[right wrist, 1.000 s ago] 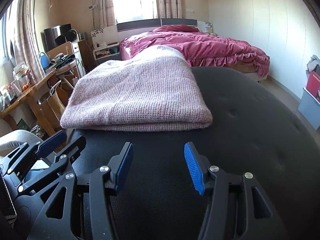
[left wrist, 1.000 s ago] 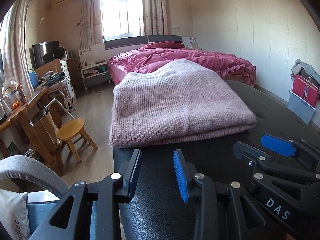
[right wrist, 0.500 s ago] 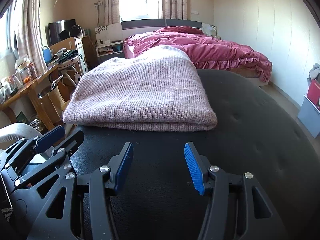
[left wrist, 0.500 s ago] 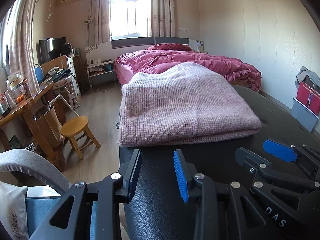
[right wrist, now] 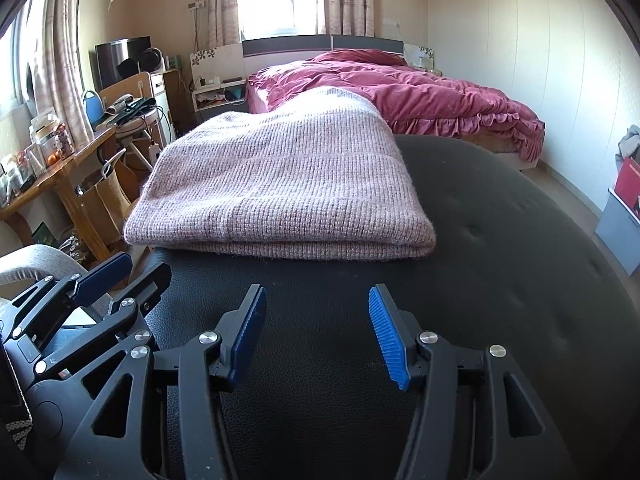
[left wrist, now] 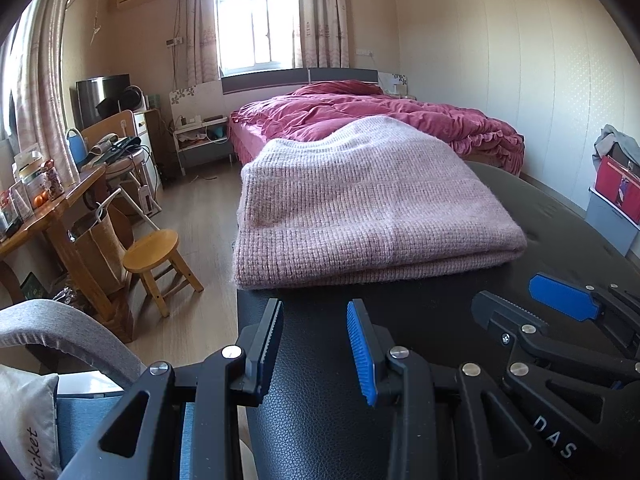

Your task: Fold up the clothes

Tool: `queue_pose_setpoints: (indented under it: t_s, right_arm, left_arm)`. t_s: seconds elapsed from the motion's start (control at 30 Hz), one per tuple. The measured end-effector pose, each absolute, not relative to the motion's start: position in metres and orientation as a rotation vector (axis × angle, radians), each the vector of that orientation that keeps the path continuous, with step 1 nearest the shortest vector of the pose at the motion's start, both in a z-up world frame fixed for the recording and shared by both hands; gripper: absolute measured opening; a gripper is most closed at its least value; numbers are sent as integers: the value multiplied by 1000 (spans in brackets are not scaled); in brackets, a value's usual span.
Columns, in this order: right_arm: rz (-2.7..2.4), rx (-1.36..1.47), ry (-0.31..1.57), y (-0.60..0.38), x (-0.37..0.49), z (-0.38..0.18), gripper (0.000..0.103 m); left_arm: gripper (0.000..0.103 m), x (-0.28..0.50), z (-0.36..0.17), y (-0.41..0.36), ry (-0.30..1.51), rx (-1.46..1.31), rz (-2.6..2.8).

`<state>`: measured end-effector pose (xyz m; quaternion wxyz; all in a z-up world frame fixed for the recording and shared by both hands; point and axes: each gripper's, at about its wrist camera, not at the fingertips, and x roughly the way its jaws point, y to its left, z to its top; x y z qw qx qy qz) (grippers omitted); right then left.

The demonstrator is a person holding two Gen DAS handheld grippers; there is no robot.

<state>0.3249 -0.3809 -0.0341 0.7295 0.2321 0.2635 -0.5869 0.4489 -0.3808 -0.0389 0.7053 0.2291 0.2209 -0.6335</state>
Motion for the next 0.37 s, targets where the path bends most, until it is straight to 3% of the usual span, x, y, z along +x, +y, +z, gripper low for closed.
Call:
queue_pose_setpoints:
  t_s: [0.37]
  right_arm:
    - [-1295,522,578,-382,324,-35,57]
  left_arm:
    - [33,447,-37,-380,469,500,-1430]
